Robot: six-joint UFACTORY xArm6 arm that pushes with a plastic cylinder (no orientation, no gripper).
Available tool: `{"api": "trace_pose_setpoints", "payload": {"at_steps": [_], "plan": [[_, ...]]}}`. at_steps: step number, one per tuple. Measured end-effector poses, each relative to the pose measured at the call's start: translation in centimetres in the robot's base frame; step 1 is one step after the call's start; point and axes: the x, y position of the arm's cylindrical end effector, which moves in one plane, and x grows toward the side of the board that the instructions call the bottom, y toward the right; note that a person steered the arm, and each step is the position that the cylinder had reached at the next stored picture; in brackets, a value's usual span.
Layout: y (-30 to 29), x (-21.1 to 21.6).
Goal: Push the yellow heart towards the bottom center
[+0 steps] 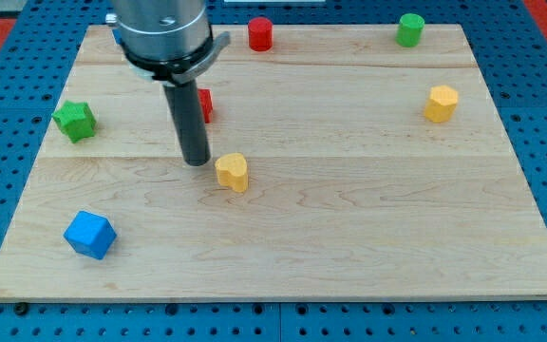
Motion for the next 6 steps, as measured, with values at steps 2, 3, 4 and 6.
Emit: {"api": "trace_pose_setpoints", "payload": {"at_steps": [2,3,4,6], "plan": [[1.3,0.0],[0.8,-0.3],[0.8,-0.1],[0.9,0.9]]}}
